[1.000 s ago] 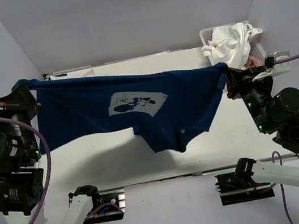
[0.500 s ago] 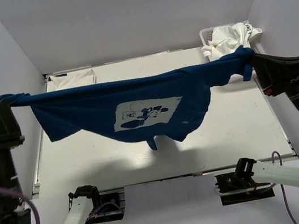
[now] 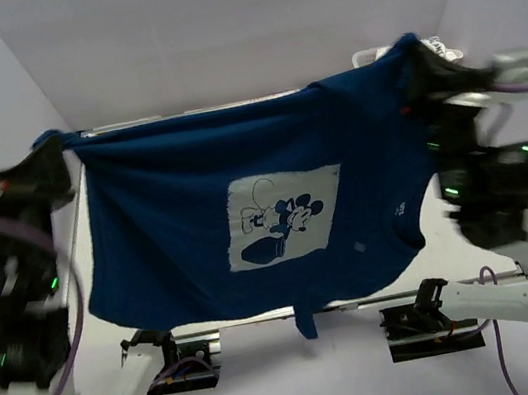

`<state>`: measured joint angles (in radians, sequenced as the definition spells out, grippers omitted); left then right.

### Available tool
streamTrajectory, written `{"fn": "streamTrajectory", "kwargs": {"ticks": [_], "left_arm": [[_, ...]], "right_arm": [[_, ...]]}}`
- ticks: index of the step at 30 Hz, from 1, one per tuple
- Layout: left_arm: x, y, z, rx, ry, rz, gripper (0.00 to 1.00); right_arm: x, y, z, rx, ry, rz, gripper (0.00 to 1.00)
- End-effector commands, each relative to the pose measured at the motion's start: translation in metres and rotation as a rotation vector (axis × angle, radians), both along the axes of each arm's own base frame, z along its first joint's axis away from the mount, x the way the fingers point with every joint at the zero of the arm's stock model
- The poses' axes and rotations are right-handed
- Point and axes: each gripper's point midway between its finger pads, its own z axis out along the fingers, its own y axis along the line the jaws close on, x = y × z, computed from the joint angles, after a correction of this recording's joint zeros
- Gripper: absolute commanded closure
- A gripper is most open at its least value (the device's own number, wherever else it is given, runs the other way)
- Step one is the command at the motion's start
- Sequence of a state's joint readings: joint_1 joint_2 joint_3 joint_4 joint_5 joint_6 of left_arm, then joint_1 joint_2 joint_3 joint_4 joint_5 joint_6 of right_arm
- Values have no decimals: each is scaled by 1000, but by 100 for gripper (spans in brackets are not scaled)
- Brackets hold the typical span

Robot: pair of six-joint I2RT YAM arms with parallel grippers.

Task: Fold and stack the t-shirts

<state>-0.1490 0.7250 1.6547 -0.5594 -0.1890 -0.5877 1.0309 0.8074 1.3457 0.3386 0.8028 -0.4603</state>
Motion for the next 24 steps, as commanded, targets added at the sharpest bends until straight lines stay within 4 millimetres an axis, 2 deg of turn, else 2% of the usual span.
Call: {"fn": "streamTrajectory", "kwargs": {"ticks": [1,2,3,4,5,6,7,8,9,10,11,12,13,14,15,16,17,18,19,20,21,22,23,24], "left_arm": [[99,-17,-68,12,256,-18,100],[115,-19,-82,8,297,-19,100],[145,-24,-121,22,406,-18,100],[159,-24,-138,13,447,0,100],[172,-26,-155,18,480,2,100],[187,-29,-188,17,552,2,100],[205,-32,-218,15,624,3,100],[218,-32,-234,18,649,15,100],[228,-34,-263,15,707,17,100],[240,-38,-283,21,743,9,100],[263,-41,-322,33,820,13,100],[276,-44,-338,33,854,-5,100],[287,-49,-357,51,901,-26,89],[305,-52,-354,51,897,-26,66],[321,-56,-398,73,1003,-32,3],[331,-57,-411,76,1033,-31,0],[349,-60,-397,73,1007,-32,0],[353,-60,-410,80,1060,-31,0],[361,-61,-432,98,1109,-31,0],[371,-62,-418,106,1083,-33,0],[371,-64,-421,106,1095,-42,0],[366,-67,-423,136,1101,-54,0],[363,-67,-420,135,1093,-54,0],[356,-65,-421,147,1101,-55,0]], "right_arm": [[34,-8,-10,-38,36,-371,100],[43,-2,-14,-69,44,-397,100],[58,14,-27,-113,58,-414,100],[69,4,-32,-116,59,-478,100],[85,15,-46,-124,81,-481,100],[106,26,-67,-172,122,-497,100],[125,8,-77,-133,143,-542,100],[155,27,-112,-167,218,-507,100],[174,37,-138,-249,277,-472,100],[200,22,-155,-207,299,-454,100],[232,36,-208,-235,419,-413,100],[252,32,-223,-209,445,-373,100],[266,34,-238,-225,475,-352,100],[296,32,-255,-242,522,-341,100],[319,38,-293,-246,596,-328,100],[339,46,-330,-286,664,-304,100],[359,42,-307,-276,673,-278,100],[380,51,-367,-289,786,-256,100],[376,48,-398,-346,920,-240,71],[390,52,-366,-281,903,-186,26],[395,58,-392,-304,953,-154,10],[396,65,-391,-304,957,-95,10],[390,64,-403,-313,983,-85,10],[380,68,-378,-303,946,-54,10]]}}
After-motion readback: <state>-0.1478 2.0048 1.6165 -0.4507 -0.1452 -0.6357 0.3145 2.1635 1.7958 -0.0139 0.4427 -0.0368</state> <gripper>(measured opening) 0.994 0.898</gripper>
